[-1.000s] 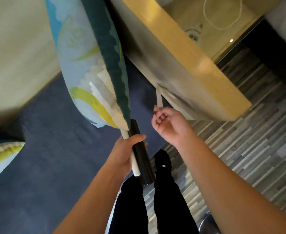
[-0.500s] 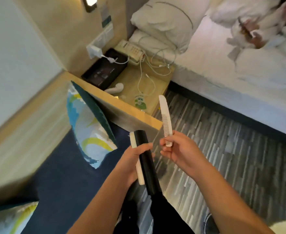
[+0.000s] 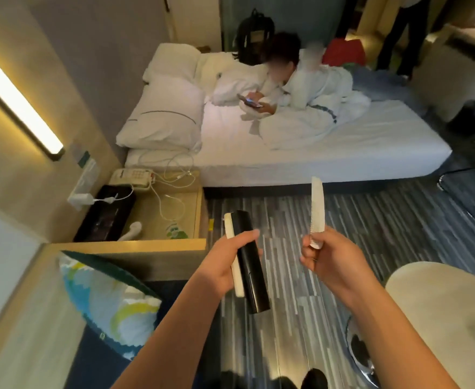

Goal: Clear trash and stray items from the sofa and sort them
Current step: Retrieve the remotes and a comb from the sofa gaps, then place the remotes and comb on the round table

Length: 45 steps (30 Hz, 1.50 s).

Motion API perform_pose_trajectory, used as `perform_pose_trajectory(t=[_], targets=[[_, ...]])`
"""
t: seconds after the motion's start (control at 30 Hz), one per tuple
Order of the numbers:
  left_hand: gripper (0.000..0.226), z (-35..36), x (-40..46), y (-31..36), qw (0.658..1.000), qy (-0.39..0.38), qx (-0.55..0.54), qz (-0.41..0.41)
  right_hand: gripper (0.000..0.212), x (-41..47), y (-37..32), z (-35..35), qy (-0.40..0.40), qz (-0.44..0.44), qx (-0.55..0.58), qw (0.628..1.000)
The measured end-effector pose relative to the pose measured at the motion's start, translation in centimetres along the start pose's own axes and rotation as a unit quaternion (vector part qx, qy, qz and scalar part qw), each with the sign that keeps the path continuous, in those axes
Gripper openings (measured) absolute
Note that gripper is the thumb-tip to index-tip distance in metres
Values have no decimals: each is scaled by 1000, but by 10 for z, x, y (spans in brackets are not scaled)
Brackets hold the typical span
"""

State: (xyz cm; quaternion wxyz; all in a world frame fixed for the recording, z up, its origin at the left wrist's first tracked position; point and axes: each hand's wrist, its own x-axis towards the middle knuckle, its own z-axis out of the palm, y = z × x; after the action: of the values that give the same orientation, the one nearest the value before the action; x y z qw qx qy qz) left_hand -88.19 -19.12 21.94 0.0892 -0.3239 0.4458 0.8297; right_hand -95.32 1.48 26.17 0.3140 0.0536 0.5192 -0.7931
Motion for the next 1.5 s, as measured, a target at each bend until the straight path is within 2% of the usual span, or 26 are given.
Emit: perform_pose_trajectory(t=[0.13, 0.23, 0.33, 0.53, 0.67, 0.77, 0.87, 1.03, 1.13, 1.23, 1.3, 1.37, 1.5], targets=[[70, 73, 16, -8, 996, -72, 53, -21, 19, -31, -24, -59, 55, -48, 43, 996], [71, 127, 28, -24, 988, -110, 96, -42, 14, -55, -30, -104, 106, -67, 54, 991], [60, 182, 37, -53, 977, -144, 132, -81, 8, -84, -26, -159, 166, -71, 66, 981], [35, 270, 45, -122, 958, -166, 170, -160, 12, -133, -5, -254, 282, -41, 99, 953], [29, 317, 48, -164, 950, -155, 161, -215, 7, -159, 15, -303, 330, -17, 120, 936], [30, 341, 53, -191, 938, -164, 171, -252, 8, -177, 32, -327, 347, -16, 143, 927], [33, 361, 61, -214, 915, -175, 249, -263, 16, -193, 45, -345, 387, -4, 145, 911], [56, 391, 92, -241, 877, -191, 345, -276, 14, -194, 60, -375, 442, -2, 166, 882], [56, 404, 115, -247, 868, -187, 363, -283, 6, -184, 64, -386, 470, 18, 152, 869], [56, 417, 148, -250, 856, -195, 372, -301, 13, -161, 68, -396, 522, 45, 136, 840], [60, 420, 172, -252, 847, -209, 377, -312, 10, -140, 77, -401, 576, 82, 124, 804], [63, 423, 208, -259, 831, -222, 386, -334, 17, -114, 86, -416, 616, 101, 100, 775], [63, 421, 259, -278, 812, -244, 413, -332, 16, -72, 111, -446, 668, 126, 123, 723]])
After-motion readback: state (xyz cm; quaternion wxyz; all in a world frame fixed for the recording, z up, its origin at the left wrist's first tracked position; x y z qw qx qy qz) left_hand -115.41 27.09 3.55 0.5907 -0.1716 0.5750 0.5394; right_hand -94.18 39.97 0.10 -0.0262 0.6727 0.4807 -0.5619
